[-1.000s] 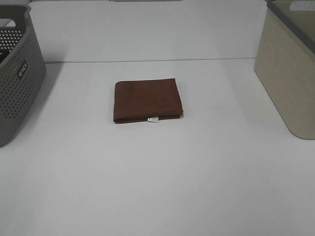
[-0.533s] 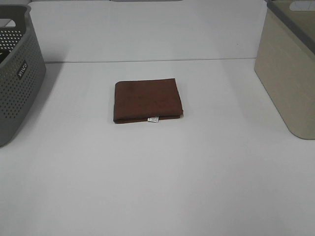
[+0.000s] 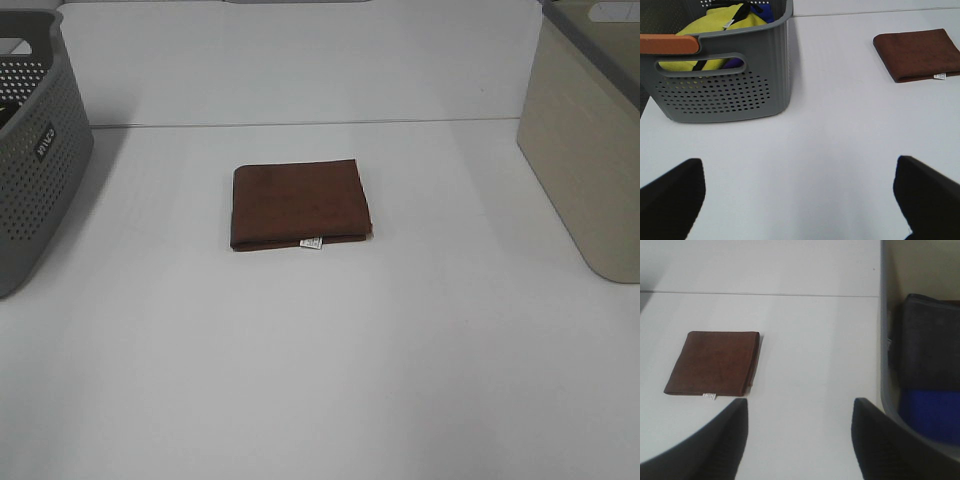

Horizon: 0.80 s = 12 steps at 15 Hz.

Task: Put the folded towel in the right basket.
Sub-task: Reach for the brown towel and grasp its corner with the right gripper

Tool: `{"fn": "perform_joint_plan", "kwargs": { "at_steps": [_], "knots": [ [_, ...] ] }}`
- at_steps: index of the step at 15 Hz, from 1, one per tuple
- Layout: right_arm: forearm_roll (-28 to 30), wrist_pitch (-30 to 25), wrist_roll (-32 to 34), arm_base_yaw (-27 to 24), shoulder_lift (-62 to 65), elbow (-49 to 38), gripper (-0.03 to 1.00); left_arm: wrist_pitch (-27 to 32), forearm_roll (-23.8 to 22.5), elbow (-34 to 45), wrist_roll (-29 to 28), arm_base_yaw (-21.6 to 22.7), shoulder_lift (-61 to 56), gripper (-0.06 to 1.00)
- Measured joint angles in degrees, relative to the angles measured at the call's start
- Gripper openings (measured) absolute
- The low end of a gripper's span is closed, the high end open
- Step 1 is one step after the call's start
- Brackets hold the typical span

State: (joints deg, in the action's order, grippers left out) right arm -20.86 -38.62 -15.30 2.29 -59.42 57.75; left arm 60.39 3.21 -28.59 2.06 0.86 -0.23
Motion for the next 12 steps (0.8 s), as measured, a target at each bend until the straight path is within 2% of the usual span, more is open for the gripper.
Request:
{"fn": "perform_joint_plan", "kwargs": {
  "at_steps": [2, 5, 9, 11, 12],
  "knots": [
    [-3.4, -0.5, -4.4, 0.0, -10.8, 8.0, 0.58, 0.0, 0.0, 0.0, 0.0, 0.0, 0.0, 0.97],
    [-6.6, -5.6, -6.8, 0.9, -24.7, 21.7, 0.58, 0.0, 0.0, 0.0, 0.0, 0.0, 0.0, 0.97],
    [-5.7, -10.6, -6.1, 9.7, -39.8, 34.1, 0.58, 0.0, 0.0, 0.0, 0.0, 0.0, 0.0, 0.97],
    [-5.7, -14.5, -3.1, 13.5, -48.6, 38.4, 0.6, 0.0, 0.0, 0.0, 0.0, 0.0, 0.0, 0.97],
    [-5.7, -14.8, -2.8, 13.7, -50.0, 38.9, 0.61, 0.0, 0.0, 0.0, 0.0, 0.0, 0.0, 0.97]
  ]
}}
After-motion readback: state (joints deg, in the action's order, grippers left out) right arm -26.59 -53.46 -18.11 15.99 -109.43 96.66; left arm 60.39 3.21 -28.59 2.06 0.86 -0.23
